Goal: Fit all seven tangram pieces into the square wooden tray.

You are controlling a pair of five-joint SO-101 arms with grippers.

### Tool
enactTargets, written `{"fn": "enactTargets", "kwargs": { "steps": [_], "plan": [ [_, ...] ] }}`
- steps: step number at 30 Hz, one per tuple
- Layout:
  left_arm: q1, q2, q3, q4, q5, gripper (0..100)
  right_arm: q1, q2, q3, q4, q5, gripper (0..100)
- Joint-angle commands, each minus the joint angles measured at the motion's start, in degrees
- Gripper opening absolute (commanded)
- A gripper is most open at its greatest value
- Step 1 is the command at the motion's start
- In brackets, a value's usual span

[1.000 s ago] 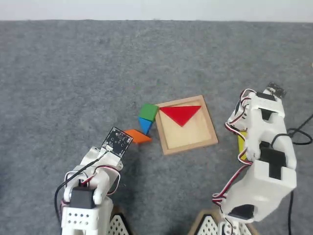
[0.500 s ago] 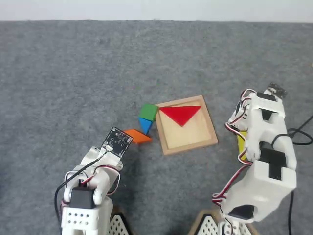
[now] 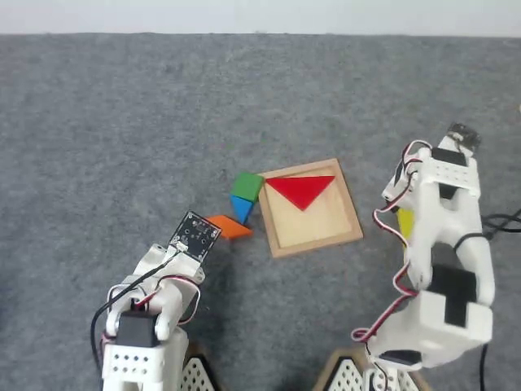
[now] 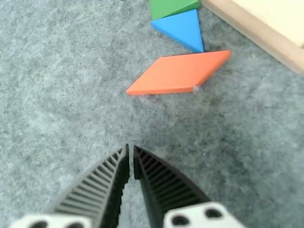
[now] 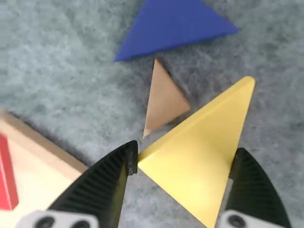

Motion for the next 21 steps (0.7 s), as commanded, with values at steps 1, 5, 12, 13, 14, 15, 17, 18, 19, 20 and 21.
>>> {"fn": "enactTargets", "kwargs": {
  "steps": [1, 5, 12, 13, 14, 15, 17, 18, 19, 20, 21],
  "plan": [
    [-0.44, -0.7, -0.66, -0.18, -0.62, 1, -2.42, -5.32, -2.02, 1.98, 3.96, 27.0],
    [-0.44, -0.7, -0.66, -0.18, -0.62, 1, -8.75, -6.37, -2.46, 3.21, 9.32, 27.0],
    [-0.44, -0.7, -0.66, -0.18, -0.62, 1, -23.69, -6.37, -5.45, 6.2, 17.23, 27.0],
    [-0.44, -0.7, -0.66, -0.18, -0.62, 1, -25.45, -6.37, -5.98, 6.2, 17.58, 27.0],
    [-0.44, -0.7, -0.66, -0.18, -0.62, 1, -27.21, -6.29, -6.59, 6.29, 17.58, 27.0],
    [-0.44, -0.7, -0.66, -0.18, -0.62, 1, -28.79, -5.93, -7.3, 6.37, 17.67, 27.0],
    [-0.44, -0.7, -0.66, -0.18, -0.62, 1, -31.52, -5.93, -8.44, 6.46, 18.9, 27.0],
    [-0.44, -0.7, -0.66, -0.18, -0.62, 1, -32.75, -5.93, -8.7, 6.55, 21.1, 27.0],
    [-0.44, -0.7, -0.66, -0.18, -0.62, 1, -33.8, -5.93, -8.88, 6.99, 24.35, 27.0],
    [-0.44, -0.7, -0.66, -0.18, -0.62, 1, -34.59, -5.93, -8.97, 7.69, 27.96, 27.0],
    [-0.44, -0.7, -0.66, -0.18, -0.62, 1, -35.03, -5.93, -9.05, 8.13, 31.21, 27.0]
  ]
}}
